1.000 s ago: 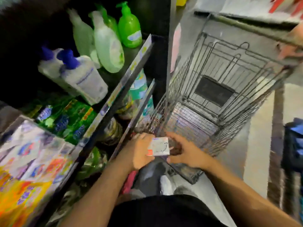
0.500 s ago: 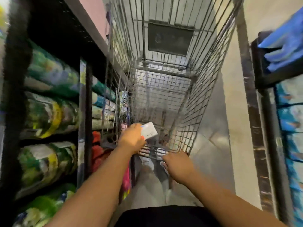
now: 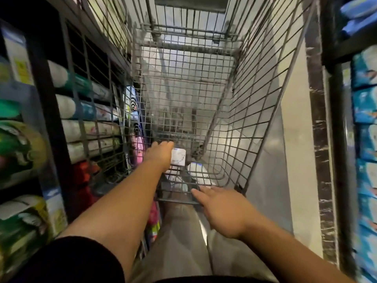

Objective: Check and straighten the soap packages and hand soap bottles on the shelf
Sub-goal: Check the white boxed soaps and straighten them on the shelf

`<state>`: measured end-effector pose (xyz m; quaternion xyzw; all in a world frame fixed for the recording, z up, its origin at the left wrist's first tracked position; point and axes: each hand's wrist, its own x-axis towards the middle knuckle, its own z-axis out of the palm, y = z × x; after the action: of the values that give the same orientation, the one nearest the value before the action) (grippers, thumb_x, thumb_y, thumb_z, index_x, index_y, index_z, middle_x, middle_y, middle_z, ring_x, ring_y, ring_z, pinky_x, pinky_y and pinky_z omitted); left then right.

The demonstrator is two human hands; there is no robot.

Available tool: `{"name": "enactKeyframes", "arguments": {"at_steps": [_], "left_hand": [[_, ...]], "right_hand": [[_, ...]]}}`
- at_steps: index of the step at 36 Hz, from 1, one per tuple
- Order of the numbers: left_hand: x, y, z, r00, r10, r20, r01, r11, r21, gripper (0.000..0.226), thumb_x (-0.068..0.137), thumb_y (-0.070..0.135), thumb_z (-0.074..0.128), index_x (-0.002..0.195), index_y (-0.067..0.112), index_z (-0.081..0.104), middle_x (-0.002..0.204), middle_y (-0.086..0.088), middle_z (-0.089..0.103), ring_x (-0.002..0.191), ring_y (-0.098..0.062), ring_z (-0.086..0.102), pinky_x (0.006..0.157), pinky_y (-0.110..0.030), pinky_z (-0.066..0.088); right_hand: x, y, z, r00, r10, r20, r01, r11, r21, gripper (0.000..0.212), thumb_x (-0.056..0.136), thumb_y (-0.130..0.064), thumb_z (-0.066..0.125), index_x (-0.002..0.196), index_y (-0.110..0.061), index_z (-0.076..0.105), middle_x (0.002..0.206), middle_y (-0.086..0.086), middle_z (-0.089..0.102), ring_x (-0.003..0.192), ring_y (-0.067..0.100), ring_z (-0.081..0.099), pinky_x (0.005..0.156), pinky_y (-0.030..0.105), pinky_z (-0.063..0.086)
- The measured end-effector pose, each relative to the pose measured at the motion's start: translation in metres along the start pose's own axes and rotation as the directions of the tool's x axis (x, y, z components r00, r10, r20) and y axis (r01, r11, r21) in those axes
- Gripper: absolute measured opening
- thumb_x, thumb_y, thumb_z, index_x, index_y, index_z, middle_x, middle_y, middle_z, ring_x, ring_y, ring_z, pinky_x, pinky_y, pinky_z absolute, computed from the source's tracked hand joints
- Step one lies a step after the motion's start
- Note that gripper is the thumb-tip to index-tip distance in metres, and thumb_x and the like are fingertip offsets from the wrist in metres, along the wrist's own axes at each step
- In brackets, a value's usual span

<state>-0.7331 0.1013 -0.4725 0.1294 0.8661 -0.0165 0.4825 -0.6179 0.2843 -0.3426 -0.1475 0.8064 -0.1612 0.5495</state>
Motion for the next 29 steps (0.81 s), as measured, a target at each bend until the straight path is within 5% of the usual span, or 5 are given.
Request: {"name": "enactKeyframes", "arguments": {"at_steps": [12, 15, 24, 29], "left_hand": [[0.017, -0.007, -0.005, 0.998, -0.063, -0.007, 0.062, 0.997, -0.054, 0.055, 0.079, -0.018, 0.050, 0.124, 0.011, 0.037, 0.130, -0.020, 0.038, 0.108, -0.041, 0.053, 0.077, -0.046, 0.047], [0.020, -0.011, -0.001, 0.993, -0.119, 0.018, 0.120, 0.992, -0.030, 0.060, 0.082, -0.012, 0.057, 0.132, 0.012, 0.034, 0.135, -0.020, 0.035, 0.120, -0.040, 0.045, 0.090, -0.049, 0.048], [0.012, -0.019, 0.005, 0.979, -0.168, 0.119, 0.167, 0.986, 0.016, 0.070, 0.083, 0.010, 0.073, 0.140, 0.024, 0.036, 0.141, -0.015, 0.035, 0.128, -0.038, 0.038, 0.096, -0.050, 0.042], [0.000, -0.031, 0.021, 0.951, -0.250, 0.183, 0.260, 0.965, -0.030, 0.089, 0.091, 0.031, 0.065, 0.154, 0.042, 0.003, 0.160, -0.013, 0.016, 0.144, -0.039, 0.023, 0.109, -0.054, 0.031]], "right_hand": [[0.007, 0.005, -0.006, 0.997, 0.017, 0.070, -0.023, 0.996, 0.090, 0.060, 0.104, -0.028, 0.031, 0.157, -0.039, 0.004, 0.166, -0.011, 0.008, 0.153, 0.017, 0.013, 0.122, 0.039, 0.024], [0.004, 0.006, -0.007, 0.998, 0.019, 0.065, -0.026, 0.993, 0.112, 0.060, 0.104, -0.030, 0.032, 0.157, -0.041, 0.007, 0.166, -0.012, 0.011, 0.153, 0.017, 0.015, 0.121, 0.038, 0.025], [0.005, 0.007, -0.006, 1.000, 0.001, 0.017, -0.003, 0.994, 0.110, 0.056, 0.103, -0.036, 0.032, 0.157, -0.038, 0.016, 0.164, -0.012, 0.022, 0.149, 0.013, 0.023, 0.118, 0.034, 0.029], [0.002, 0.004, -0.007, 0.999, -0.011, -0.035, 0.013, 0.998, 0.068, 0.054, 0.103, -0.039, 0.035, 0.155, -0.036, 0.022, 0.159, -0.012, 0.033, 0.144, 0.015, 0.034, 0.111, 0.039, 0.040]]}}
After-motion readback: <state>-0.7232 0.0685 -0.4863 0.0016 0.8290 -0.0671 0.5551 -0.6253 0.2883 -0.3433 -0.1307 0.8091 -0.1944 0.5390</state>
